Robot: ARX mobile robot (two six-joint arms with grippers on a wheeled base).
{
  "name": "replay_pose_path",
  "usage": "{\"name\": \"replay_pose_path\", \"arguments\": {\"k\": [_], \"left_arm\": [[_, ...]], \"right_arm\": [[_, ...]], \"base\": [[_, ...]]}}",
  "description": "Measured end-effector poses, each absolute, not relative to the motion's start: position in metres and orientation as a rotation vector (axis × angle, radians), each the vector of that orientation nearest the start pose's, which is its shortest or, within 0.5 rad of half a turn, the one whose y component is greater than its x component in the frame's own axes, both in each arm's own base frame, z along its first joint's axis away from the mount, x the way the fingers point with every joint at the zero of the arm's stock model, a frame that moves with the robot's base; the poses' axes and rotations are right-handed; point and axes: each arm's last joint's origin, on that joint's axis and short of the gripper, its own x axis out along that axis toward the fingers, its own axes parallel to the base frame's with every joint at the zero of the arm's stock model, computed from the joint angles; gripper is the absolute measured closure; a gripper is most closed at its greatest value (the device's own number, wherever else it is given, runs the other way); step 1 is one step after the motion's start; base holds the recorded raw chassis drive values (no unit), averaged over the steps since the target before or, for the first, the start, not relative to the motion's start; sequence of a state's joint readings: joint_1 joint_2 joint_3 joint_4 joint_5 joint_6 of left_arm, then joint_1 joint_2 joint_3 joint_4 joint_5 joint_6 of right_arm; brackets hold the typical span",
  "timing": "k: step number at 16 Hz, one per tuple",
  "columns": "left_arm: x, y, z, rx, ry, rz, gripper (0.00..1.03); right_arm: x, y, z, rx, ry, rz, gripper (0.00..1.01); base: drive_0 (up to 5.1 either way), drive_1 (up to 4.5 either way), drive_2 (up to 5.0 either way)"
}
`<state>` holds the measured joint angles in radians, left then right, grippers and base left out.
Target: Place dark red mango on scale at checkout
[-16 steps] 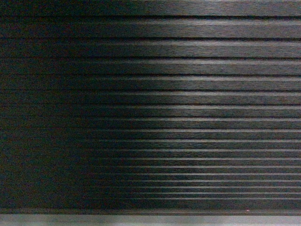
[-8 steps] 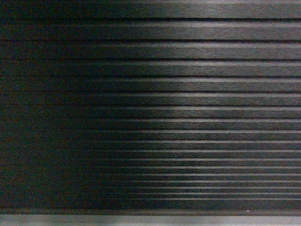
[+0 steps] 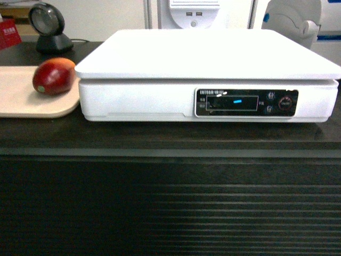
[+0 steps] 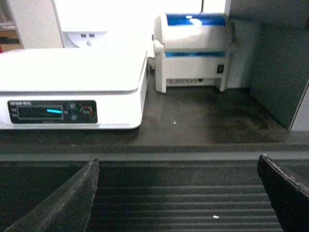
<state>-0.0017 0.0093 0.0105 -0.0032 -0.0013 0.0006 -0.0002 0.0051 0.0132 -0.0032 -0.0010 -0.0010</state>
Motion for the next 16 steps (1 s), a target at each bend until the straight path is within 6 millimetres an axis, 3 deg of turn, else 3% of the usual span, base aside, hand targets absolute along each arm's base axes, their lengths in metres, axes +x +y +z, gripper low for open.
{"name": "replay_pose_path", "arguments": {"k": [16], "left_arm": [[0.0976, -0.0002, 0.1661, 0.001, 0.001, -0.002, 0.05]], "right_arm": [[0.0972, 0.0, 0.1675, 0.0, -0.007, 0.0, 0.03]], "base": [[0.0, 0.0, 0.0]]}}
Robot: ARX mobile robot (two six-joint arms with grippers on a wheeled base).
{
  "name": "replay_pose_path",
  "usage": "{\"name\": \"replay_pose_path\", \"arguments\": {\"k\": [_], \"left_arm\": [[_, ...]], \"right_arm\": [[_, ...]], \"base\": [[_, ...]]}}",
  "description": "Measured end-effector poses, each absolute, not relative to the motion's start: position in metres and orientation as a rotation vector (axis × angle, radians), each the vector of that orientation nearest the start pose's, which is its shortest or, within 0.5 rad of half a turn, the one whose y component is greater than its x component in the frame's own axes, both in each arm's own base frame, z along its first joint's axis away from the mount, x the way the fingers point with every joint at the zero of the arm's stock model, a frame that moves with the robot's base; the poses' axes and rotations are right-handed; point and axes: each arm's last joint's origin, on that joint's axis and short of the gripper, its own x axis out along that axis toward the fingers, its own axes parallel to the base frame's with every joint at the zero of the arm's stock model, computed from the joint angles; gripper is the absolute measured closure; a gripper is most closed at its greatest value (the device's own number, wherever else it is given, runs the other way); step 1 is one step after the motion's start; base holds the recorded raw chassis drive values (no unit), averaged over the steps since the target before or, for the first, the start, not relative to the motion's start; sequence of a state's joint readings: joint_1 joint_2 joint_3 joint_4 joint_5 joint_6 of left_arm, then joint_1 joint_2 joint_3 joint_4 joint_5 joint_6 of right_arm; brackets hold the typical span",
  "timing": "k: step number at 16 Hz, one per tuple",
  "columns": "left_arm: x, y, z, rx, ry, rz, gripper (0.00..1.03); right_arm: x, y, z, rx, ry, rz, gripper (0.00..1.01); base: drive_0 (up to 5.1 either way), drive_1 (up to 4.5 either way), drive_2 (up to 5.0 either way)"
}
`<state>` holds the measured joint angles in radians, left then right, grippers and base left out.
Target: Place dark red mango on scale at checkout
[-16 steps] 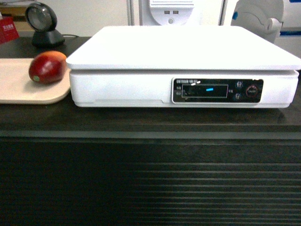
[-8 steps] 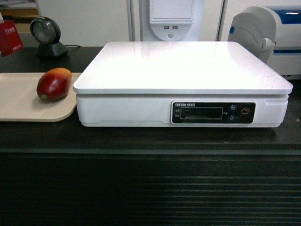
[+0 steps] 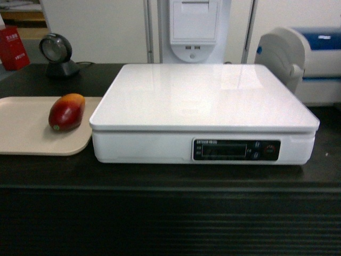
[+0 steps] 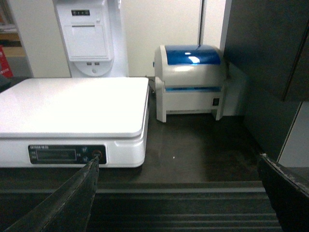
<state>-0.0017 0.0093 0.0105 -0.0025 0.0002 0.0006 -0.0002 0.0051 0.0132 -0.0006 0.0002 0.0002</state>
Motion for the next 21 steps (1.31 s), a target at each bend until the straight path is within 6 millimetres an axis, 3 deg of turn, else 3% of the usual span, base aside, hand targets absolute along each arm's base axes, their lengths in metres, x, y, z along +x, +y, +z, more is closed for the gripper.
{"name": "replay_pose_path", "arguments": {"k": [21], "left_arm": [[0.0976, -0.0002, 0.166, 0.001, 0.002, -0.002, 0.05]], "right_arm": [[0.0972, 0.0, 0.1672, -0.001, -0.004, 0.0, 0.03]], "base": [[0.0, 0.0, 0.0]]}}
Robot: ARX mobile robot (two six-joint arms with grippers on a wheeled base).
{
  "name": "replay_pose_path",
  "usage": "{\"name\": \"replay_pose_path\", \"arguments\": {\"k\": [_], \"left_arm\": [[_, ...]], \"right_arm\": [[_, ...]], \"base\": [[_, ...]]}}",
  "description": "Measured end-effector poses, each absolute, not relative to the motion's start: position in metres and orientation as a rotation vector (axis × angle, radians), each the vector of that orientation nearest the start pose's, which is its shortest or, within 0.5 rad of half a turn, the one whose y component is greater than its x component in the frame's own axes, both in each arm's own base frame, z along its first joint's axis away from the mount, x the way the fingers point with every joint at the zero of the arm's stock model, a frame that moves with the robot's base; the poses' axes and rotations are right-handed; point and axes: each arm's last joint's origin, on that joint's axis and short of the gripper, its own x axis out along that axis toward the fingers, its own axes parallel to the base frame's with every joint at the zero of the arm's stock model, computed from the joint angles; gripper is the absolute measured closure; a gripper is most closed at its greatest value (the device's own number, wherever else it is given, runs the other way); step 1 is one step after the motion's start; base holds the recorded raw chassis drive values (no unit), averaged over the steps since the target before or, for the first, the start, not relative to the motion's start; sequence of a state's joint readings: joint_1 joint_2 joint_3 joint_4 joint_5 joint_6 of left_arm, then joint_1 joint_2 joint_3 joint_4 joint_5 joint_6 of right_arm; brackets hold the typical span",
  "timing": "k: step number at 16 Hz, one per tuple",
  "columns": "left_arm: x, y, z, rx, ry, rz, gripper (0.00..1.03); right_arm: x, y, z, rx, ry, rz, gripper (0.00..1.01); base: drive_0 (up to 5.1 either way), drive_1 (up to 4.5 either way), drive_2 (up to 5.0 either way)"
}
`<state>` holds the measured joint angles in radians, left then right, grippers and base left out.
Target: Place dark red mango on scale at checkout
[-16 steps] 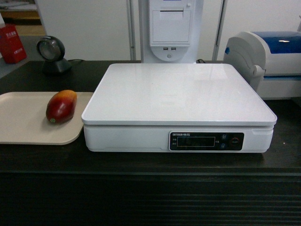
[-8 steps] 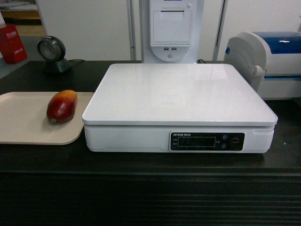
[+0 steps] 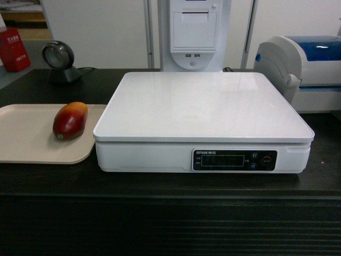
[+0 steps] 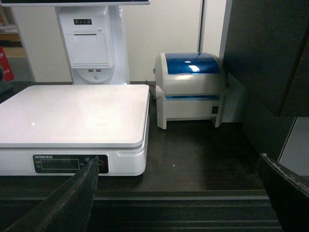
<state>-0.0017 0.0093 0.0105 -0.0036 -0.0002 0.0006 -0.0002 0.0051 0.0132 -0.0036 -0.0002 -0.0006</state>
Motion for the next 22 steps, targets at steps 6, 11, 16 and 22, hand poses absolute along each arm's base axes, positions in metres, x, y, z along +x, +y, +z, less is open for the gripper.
{"name": "replay_pose_path", "arguments": {"k": [6, 11, 16, 22], "left_arm": [[0.107, -0.01, 0.178, -0.027, 0.091, 0.119, 0.05], [0.193, 0.014, 0.243, 0.035, -0.047, 0.012, 0.05], [0.352, 0.041, 0.229, 0.016, 0.21, -0.097, 0.05], [0.49, 0.048, 0.152, 0.023, 0.49, -0.15, 0.05]], "right_arm": [[0.097, 0.0, 0.167, -0.001, -0.005, 0.001, 0.03], [0.097, 0.0, 0.167, -0.001, -0.004, 0.0, 0.03], [0.097, 0.0, 0.167, -0.001, -0.004, 0.0, 0.03], [0.097, 0.0, 0.167, -0.001, -0.004, 0.0, 0.03]], "base": [[0.0, 0.0, 0.0], [0.0, 0.0, 0.0], [0.0, 0.0, 0.0], [0.0, 0.0, 0.0]]}}
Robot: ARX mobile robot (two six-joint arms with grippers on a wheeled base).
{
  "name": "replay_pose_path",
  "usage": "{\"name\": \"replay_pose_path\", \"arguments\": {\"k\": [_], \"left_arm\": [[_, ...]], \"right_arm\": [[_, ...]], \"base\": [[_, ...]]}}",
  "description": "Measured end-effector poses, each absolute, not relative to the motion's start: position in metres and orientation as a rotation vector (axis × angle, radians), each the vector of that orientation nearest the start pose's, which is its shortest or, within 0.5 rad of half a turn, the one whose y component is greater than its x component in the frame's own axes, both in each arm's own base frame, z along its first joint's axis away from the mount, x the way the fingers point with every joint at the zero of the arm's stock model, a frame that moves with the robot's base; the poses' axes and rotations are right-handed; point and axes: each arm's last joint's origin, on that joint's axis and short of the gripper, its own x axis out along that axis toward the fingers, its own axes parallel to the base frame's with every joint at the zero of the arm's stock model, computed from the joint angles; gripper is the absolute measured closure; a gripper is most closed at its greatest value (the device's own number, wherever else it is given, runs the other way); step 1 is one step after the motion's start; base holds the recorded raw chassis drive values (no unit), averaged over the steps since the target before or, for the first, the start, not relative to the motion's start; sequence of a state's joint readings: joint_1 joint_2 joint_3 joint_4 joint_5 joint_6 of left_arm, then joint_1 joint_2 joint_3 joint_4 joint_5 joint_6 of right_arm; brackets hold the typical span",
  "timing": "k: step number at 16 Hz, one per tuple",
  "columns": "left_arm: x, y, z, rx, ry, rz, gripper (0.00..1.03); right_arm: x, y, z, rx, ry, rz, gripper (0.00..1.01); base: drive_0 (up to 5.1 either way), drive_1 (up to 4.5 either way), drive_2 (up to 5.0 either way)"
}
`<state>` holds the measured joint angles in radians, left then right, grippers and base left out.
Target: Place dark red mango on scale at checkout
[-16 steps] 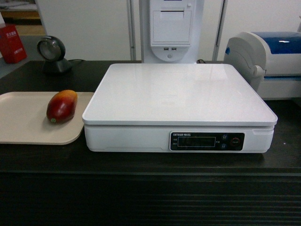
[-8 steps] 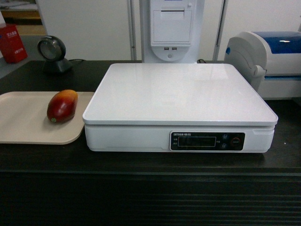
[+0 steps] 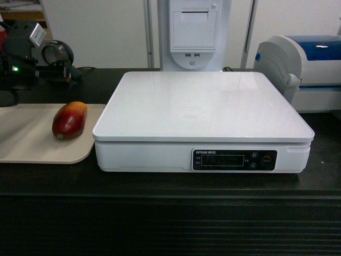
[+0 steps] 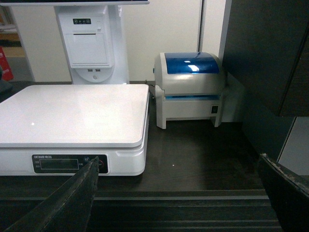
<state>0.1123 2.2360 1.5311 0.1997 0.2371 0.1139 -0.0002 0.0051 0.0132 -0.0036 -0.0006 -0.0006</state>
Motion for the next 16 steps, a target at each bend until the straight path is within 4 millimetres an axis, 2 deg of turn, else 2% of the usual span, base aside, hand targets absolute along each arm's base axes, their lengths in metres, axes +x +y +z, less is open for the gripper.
{"name": "replay_pose_path", "arguments": {"k": [1, 3, 8, 16], "left_arm": [[0.501, 0.051, 0.146, 0.016, 0.505, -0.158, 0.05], [0.507, 0.051, 0.144, 0.006, 0.537, -0.174, 0.05], [0.5, 0.036, 0.134, -0.034, 0.7, -0.242, 0.05], [0.493, 0.031, 0.122, 0.008, 0.822, -0.214, 0.05]], "right_arm": [[0.097, 0.0, 0.167, -0.001, -0.004, 0.0, 0.03], [0.097, 0.0, 0.167, -0.001, -0.004, 0.0, 0.03], [0.097, 0.0, 0.167, -0.001, -0.004, 0.0, 0.03], [0.097, 0.0, 0.167, -0.001, -0.004, 0.0, 0.03]], "base": [[0.0, 0.0, 0.0], [0.0, 0.0, 0.0], [0.0, 0.0, 0.0], [0.0, 0.0, 0.0]]}}
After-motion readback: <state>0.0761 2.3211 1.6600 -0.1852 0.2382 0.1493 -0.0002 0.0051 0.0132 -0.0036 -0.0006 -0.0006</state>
